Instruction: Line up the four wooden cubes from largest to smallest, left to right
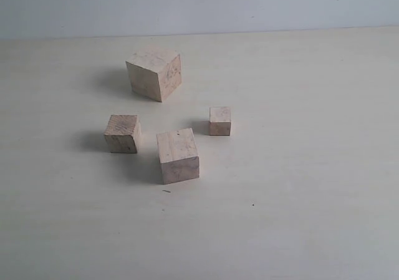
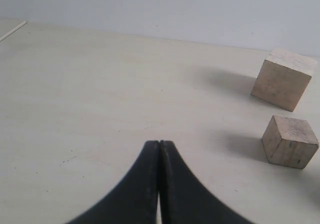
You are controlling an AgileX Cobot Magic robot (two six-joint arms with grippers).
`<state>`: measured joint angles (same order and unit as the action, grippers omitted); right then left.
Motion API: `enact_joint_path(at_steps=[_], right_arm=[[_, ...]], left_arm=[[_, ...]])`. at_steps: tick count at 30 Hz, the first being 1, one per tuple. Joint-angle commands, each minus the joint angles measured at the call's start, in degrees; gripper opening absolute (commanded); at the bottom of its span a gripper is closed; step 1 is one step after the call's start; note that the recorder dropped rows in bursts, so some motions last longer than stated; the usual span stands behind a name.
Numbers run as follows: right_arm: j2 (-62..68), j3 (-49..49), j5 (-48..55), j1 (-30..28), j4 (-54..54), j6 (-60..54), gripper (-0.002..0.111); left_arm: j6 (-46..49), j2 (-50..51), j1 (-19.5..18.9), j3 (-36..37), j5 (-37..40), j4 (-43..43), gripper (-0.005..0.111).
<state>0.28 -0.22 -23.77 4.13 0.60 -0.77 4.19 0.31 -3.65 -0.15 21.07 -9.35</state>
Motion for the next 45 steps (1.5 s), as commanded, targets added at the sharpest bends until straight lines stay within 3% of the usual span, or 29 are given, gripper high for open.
enact_joint_path(at_steps=[1,6,10,19,25,29,35,39,45], right_arm=[[-0.3,0.2,-2.8,0.2,-0.6,4.4,0.000],[-0.2,-3.0,-0.2,0.2,-4.6,10.0,0.000],[4.9,-11.7,9.7,0.2,-4.8,10.0,0.000],[27.8,-33.3,22.8,0.8,-4.8,10.4,0.000],[48.1,-48.0,31.5,10.9,-4.7,8.2,0.000],[64.7,-59.0,43.0,18.2,-4.7,-4.3,0.000],[87.5,-73.2,60.7,23.3,-5.2,-10.3,0.000],[96.8,-78.4,62.8,24.5,-5.2,-12.6,0.000],[103.6,-80.2,57.3,24.5,-14.9,-12.7,0.000]], left_arm=[[-0.1,-0.3,0.3,0.2,-0.4,-0.3,0.000],[-0.1,-0.3,0.3,0.2,-0.4,-0.3,0.000],[-0.1,-0.3,0.3,0.2,-0.4,-0.3,0.000],[-0.1,-0.3,0.3,0.2,-0.4,-0.3,0.000],[-0.1,-0.3,0.3,0.2,-0.4,-0.3,0.000],[0.0,-0.3,0.3,0.2,-0.4,-0.3,0.000],[0.0,-0.3,0.3,0.2,-0.4,-0.3,0.000],[0.0,-0.3,0.3,0.2,-0.4,-0.3,0.000],[0.0,-0.3,0.3,0.2,-0.4,-0.3,0.000]])
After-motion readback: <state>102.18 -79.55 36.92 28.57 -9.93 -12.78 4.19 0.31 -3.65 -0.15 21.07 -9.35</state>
